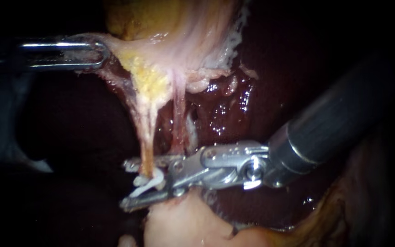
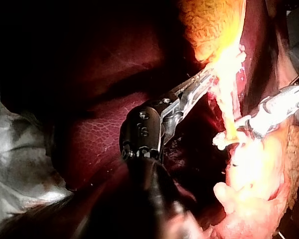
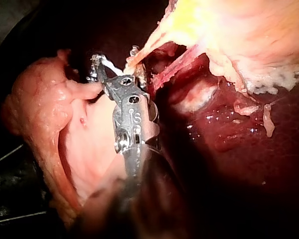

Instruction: Clipping second clip left tube

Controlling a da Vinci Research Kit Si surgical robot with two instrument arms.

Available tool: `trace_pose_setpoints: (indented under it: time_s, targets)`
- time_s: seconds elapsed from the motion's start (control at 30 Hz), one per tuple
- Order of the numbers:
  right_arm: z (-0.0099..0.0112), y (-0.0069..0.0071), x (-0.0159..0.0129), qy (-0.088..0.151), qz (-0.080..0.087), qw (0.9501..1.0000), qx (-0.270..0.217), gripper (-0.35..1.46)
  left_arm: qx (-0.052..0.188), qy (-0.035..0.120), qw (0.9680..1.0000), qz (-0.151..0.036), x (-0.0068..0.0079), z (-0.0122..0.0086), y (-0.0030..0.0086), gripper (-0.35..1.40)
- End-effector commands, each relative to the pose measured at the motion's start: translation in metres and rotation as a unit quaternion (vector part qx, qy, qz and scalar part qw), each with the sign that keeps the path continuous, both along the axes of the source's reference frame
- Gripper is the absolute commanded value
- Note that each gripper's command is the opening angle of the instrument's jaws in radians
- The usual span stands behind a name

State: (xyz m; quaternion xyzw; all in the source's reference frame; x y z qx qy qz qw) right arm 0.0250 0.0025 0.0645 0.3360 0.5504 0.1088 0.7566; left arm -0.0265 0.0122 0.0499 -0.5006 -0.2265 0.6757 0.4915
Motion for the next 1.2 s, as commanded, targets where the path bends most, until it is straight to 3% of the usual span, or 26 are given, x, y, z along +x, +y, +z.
trace_pose_setpoints:
  time_s: [0.03, 0.2, 0.37, 0.57, 0.87, 1.2]
  targets:
    - [-0.0004, -0.0003, 0.0001, 0.004, 0.0, 1.0, 0.002, 0.5, 0.0, 0.0, 1.0, 0.0, 0.0, 0.0, 0.0, -0.35]
    - [-0.0021, -0.0017, 0.0006, 0.012, -0.008, 0.9999, 0.007, 0.49, 0.0, 0.0, 1.0, 0.0, 0.0, 0.0, 0.0, -0.35]
    - [-0.0027, -0.0023, 0.0007, 0.013, -0.007, 0.9998, 0.016, 0.47, 0.0, 0.0, 1.0, 0.0, 0.0, 0.0, 0.0, -0.35]
    - [-0.0024, -0.0018, 0.0006, 0.005, -0.002, 0.999, 0.045, 0.32, 0.0, 0.0, 1.0, 0.0, 0.0, 0.0, 0.0, -0.35]
    - [-0.0028, -0.0006, 0.0, -0.012, 0.014, 0.996, 0.087, -0.35, 0.0, 0.0, 1.0, 0.0, 0.0001, 0.0, 0.0, -0.35]
    - [-0.0028, -0.0001, -0.0001, -0.025, 0.01, 0.9932, 0.113, -0.35, 0.0, 0.0, 1.0, 0.0, 0.0, 0.0001, 0.0, -0.35]
